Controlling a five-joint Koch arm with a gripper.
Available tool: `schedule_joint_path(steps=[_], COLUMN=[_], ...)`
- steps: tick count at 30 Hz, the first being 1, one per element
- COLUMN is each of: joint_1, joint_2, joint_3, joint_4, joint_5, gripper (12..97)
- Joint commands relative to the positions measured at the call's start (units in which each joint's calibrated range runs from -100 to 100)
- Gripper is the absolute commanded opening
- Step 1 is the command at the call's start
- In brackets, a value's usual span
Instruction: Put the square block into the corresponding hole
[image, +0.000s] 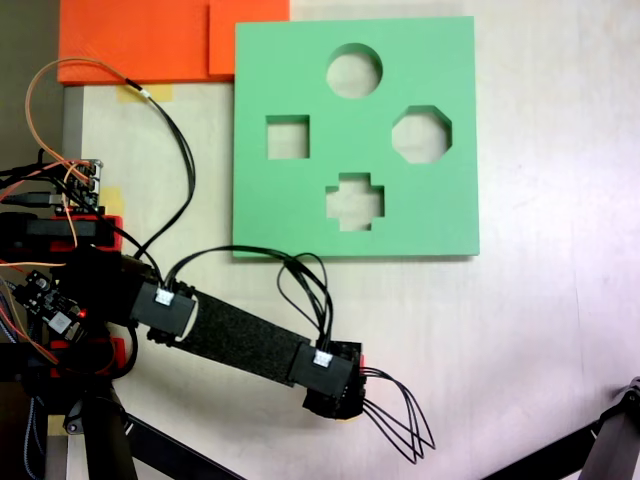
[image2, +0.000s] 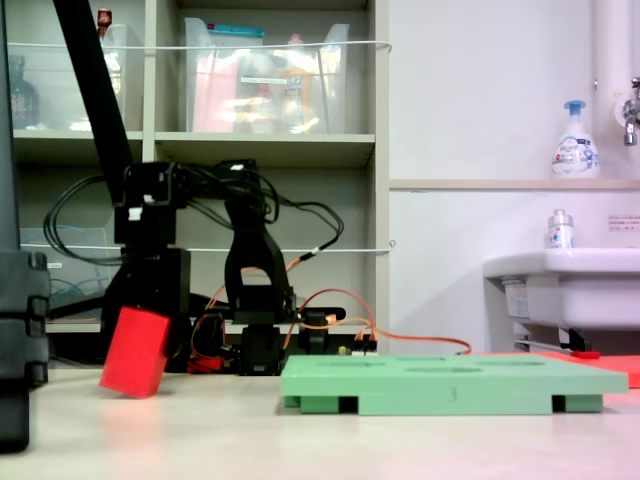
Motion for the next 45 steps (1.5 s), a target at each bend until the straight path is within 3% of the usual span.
schedule_joint_path(steps=[1, 4, 11, 15, 20, 24, 29, 45], joint_1=[0.05, 0.05, 1.86, 7.37, 19.19, 26.76, 31.70, 37.22], joint_2=[-3.86, -8.61, -24.25, -40.59, -47.30, -44.23, -37.24, -14.20], joint_3=[-0.41, -0.41, -2.30, -7.79, -9.28, -9.08, -6.29, 15.24], joint_4=[-7.73, -7.73, -7.73, -7.73, -7.73, -7.73, -7.73, -7.73], joint_5=[0.39, 0.44, 3.13, 9.96, 19.49, 26.42, 28.57, 32.09], gripper=[22.4, 13.0, 13.0, 13.1, 13.1, 13.1, 13.2, 13.2])
